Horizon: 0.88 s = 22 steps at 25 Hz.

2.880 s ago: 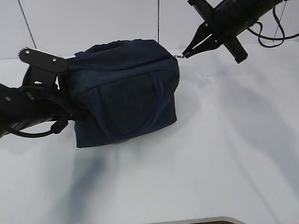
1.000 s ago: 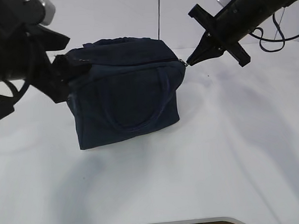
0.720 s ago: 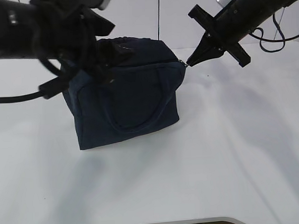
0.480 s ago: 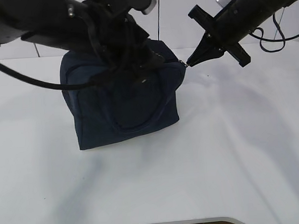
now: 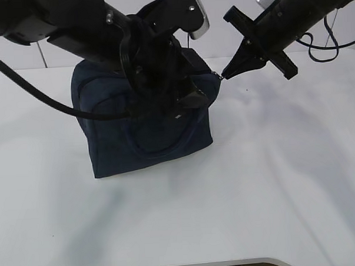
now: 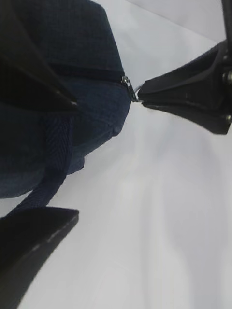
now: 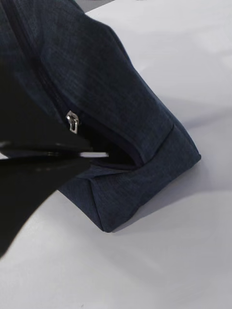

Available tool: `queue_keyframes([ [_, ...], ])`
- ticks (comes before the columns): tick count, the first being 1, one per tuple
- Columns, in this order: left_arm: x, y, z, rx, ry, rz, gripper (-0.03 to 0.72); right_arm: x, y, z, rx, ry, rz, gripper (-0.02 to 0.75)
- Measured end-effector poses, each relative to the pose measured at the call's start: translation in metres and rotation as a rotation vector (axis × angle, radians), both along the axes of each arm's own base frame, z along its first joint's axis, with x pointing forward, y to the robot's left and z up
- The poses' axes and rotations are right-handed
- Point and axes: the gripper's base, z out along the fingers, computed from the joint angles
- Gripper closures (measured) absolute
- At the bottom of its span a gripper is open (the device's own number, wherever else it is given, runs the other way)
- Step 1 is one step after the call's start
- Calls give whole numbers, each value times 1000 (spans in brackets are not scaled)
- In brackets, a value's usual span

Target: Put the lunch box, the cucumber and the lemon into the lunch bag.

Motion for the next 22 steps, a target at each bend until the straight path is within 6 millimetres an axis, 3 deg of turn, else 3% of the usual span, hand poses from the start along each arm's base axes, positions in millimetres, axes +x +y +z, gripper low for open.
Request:
queue_keyframes([
  [3,1,0,-1,15,-10,-6,249,0,0,0,0,0,0,733],
  [11,5,2,-10,104,-61,-42,430,0,0,0,4,0,-1,733],
  [18,12,7,-12,106,-72,-20,436,0,2,2,28,-9,9,733],
  [22,11,7,-9,98,-84,-17,377,0,2,2,28,-9,11,733],
])
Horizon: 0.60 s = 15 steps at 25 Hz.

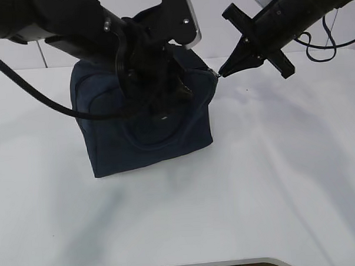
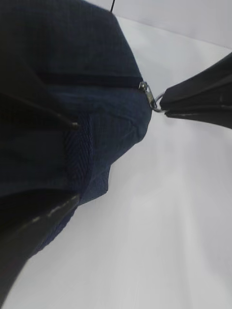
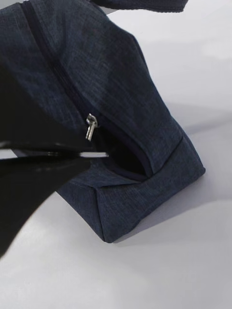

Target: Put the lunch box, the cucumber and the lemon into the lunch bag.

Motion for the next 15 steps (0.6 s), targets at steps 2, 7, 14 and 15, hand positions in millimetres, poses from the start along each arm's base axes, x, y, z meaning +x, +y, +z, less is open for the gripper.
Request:
queue_keyframes([
  [2,-1,1,5,-6,-10,0,348,0,0,0,0,0,0,733],
  [7,1,3,7,9,-48,-5,326,0,0,0,0,0,0,733],
  [14,5,4,11,22,-133,-9,323,0,0,0,0,-1,2,733],
  [15,6,4,11,24,-141,-10,323,0,0,0,0,-1,2,733],
])
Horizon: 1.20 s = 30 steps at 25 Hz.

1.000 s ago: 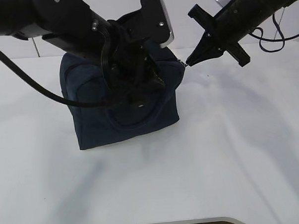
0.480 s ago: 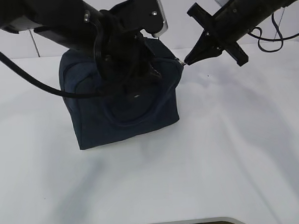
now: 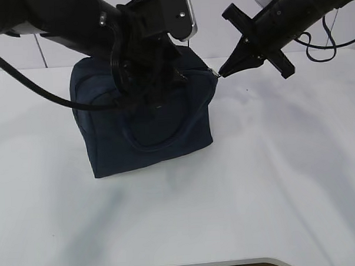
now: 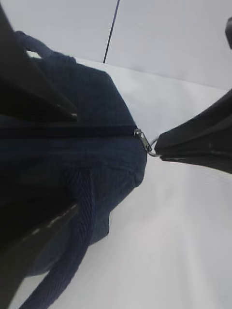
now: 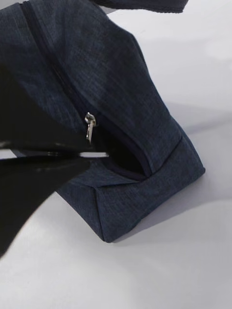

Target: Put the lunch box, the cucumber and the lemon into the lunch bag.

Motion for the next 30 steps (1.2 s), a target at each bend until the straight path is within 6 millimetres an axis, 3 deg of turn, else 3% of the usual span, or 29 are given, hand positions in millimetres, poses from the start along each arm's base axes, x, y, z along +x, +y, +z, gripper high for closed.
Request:
queue_keyframes([
  [12,7,1,-13,26,15,9,335,0,0,0,-2,-1,8,733],
  [14,7,1,-13,26,15,9,385,0,0,0,-1,-3,10,733],
  [20,7,1,-13,32,10,6,669,-1,0,0,-3,-6,16,733],
  [30,7,4,-15,109,-14,-27,693,5,-9,15,5,-48,-9,733],
])
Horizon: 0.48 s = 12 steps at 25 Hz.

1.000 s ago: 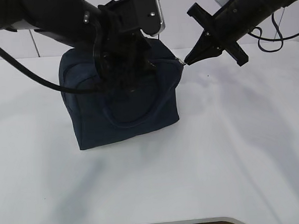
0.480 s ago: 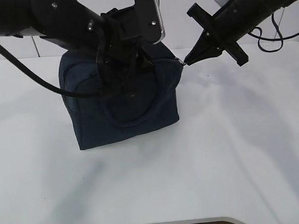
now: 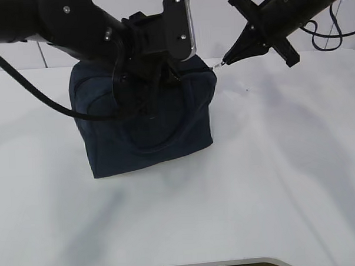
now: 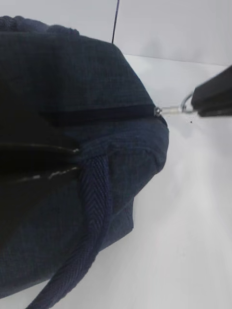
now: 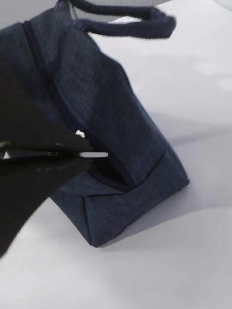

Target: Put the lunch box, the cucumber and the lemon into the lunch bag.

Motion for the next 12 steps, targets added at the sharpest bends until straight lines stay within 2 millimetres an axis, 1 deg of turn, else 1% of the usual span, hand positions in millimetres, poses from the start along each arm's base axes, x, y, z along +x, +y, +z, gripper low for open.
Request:
queue_keyframes([
  [2,0,0,0,1,-3,-1,693,1,-5,2,9,5,-15,733],
  [6,1,0,2,-7,-16,0,693,1,-14,-1,12,41,-18,733],
  [12,-3,3,15,-27,-44,0,693,4,-19,-11,8,70,-23,733],
])
